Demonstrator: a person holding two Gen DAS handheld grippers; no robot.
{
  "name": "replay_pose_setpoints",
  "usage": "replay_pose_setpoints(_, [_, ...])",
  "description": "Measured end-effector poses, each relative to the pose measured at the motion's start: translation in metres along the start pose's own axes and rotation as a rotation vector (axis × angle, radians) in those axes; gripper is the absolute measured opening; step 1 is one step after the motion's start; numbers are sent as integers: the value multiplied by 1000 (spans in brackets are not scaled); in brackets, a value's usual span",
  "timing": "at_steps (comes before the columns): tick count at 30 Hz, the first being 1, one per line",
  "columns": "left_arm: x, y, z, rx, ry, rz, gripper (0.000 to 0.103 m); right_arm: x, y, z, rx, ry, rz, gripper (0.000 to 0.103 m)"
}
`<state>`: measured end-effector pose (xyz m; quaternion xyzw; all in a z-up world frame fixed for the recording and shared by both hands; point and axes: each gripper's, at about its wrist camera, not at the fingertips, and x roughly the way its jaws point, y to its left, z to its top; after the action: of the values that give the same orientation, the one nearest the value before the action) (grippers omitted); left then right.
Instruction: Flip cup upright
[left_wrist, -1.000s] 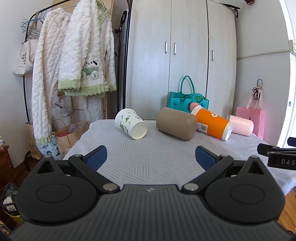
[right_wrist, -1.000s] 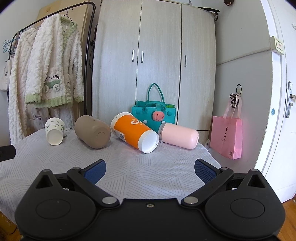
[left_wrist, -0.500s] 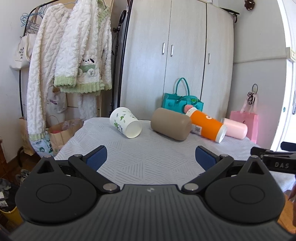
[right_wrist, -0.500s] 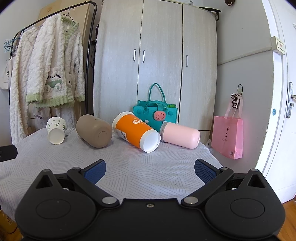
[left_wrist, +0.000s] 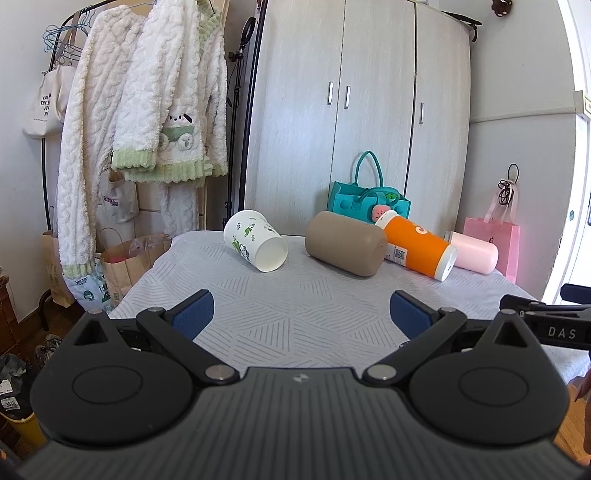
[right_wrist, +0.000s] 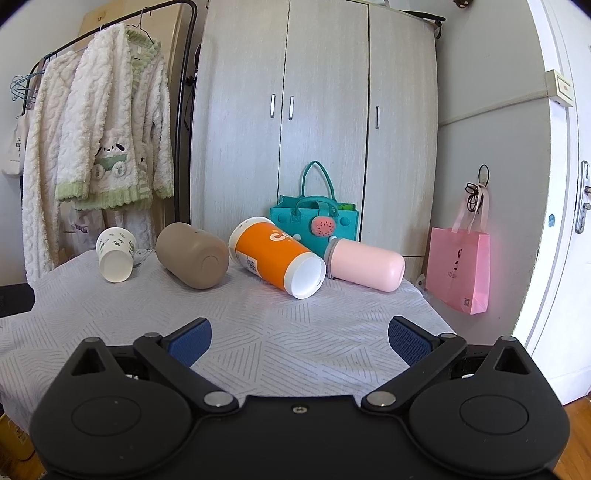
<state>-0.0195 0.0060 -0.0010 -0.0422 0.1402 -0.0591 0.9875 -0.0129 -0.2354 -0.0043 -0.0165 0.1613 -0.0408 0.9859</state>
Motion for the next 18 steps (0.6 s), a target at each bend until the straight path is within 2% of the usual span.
replay_pose_setpoints(7, [5, 2, 3, -2, 44, 13, 103, 0, -1, 1, 3, 3, 4, 103])
replay_pose_setpoints(13, [16, 9, 15, -22, 122, 18, 103, 5, -10, 5, 22, 34, 57, 103])
replay_pose_setpoints(18, [33, 8, 28, -24, 207, 20, 103, 12, -21, 16, 48, 84, 200, 103])
